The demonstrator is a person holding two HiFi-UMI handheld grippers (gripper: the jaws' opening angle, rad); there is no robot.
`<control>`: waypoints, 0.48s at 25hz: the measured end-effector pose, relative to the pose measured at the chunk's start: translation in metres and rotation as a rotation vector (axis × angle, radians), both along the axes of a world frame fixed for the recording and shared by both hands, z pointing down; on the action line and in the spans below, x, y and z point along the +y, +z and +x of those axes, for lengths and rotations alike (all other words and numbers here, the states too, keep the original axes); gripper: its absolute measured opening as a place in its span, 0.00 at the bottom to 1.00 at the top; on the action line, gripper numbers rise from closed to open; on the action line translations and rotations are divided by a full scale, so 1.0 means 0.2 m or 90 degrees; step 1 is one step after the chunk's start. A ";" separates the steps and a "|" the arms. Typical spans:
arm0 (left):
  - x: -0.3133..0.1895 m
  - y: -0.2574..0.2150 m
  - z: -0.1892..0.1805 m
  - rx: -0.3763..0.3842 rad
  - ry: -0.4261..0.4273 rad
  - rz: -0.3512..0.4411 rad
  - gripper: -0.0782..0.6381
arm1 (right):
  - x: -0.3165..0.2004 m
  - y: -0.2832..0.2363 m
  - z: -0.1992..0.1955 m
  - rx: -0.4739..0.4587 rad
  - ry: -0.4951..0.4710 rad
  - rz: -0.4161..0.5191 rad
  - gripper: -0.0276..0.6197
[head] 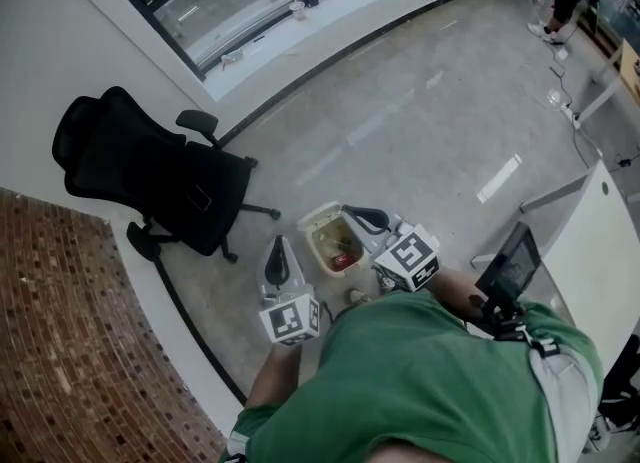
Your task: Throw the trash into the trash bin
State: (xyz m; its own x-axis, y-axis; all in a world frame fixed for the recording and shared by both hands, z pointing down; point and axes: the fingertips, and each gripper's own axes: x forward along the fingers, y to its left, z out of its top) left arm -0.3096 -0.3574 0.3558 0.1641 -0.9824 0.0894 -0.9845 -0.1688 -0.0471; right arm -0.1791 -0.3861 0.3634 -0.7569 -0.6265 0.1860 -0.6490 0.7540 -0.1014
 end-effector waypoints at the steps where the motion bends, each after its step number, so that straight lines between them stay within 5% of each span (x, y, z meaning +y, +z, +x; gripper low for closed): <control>1: 0.00 0.00 0.01 0.001 0.002 0.000 0.11 | 0.00 0.00 0.00 0.000 0.000 0.001 0.05; 12: -0.02 -0.02 0.02 0.004 0.014 -0.002 0.11 | -0.01 -0.02 0.00 0.003 0.005 0.003 0.05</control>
